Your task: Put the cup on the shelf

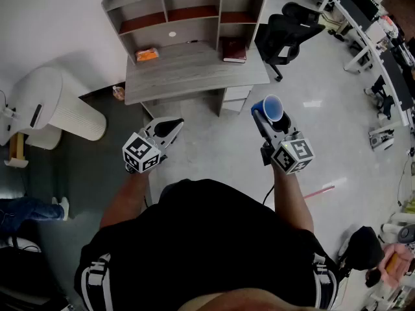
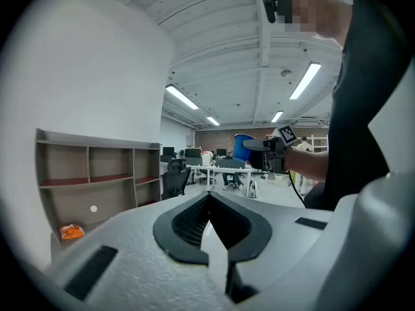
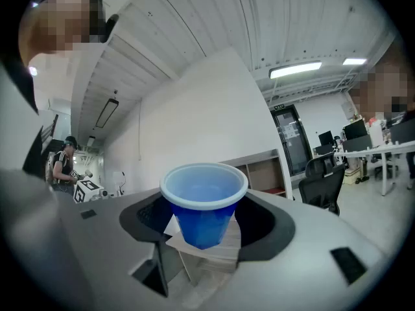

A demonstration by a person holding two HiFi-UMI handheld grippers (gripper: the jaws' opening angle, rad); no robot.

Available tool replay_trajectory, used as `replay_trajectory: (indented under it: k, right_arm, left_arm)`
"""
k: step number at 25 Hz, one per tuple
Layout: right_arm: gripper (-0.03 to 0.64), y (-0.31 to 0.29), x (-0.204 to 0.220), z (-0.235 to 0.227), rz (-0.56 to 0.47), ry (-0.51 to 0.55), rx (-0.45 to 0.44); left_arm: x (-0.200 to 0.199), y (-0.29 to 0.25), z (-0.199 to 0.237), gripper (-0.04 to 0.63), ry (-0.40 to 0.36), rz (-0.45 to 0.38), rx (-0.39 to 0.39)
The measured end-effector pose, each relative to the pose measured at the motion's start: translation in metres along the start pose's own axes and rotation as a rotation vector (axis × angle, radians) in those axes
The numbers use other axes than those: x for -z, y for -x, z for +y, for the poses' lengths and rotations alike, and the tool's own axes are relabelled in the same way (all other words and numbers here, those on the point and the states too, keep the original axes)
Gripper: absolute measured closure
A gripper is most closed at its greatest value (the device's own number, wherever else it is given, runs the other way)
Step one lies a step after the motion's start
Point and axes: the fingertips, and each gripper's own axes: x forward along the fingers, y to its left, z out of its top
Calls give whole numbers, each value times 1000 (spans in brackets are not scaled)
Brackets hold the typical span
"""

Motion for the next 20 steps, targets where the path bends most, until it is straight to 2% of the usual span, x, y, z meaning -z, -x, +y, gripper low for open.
replay_trajectory:
  k: [3,6,10,15,20]
  right_arm:
    - [321,-4,2,0,10,2,4]
    - [321,-11,4,0,13,1,-1]
    - [321,-25,2,-6,11,4,7]
    - [321,-52,-4,-16,-4,15,17]
    - [321,-89,-9,-36,-6,-2,37]
  left_arm:
    - [2,1,4,578,-7,10,7]
    - [9,3,12,578,26,6,1]
    - [17,0,26,578,33,9,3]
    - [24,-11,58,578,57,3,15]
    - [15,-39,101,578,46,-2,46]
